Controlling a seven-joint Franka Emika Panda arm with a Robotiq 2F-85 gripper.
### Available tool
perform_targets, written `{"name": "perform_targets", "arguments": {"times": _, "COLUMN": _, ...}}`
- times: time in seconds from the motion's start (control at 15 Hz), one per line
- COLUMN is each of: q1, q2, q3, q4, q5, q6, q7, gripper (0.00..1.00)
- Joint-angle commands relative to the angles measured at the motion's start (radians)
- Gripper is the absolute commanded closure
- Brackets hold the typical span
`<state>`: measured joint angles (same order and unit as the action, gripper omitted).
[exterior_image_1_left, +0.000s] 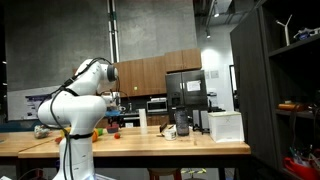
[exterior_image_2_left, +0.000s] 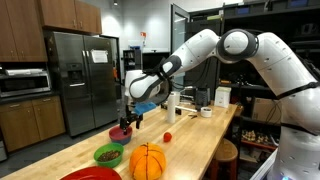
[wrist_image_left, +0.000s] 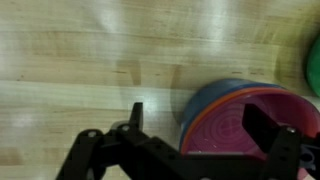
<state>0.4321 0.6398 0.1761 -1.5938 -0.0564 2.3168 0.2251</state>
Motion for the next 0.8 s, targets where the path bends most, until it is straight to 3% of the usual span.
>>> {"name": "perform_targets", "arguments": {"times": 0.0, "q1": 0.031, "q2": 0.007, "q3": -0.034, "q4": 0.017, "q5": -0.052, "q6": -0.031, "q7": 0.045, "gripper": 0.0}}
{"name": "perform_targets", "arguments": {"times": 0.73, "q1": -0.015, "q2": -0.081, "q3": -0.069, "q4": -0.091, "q5": -0.072, "q6": -0.05, "q7": 0.05, "gripper": 0.0}}
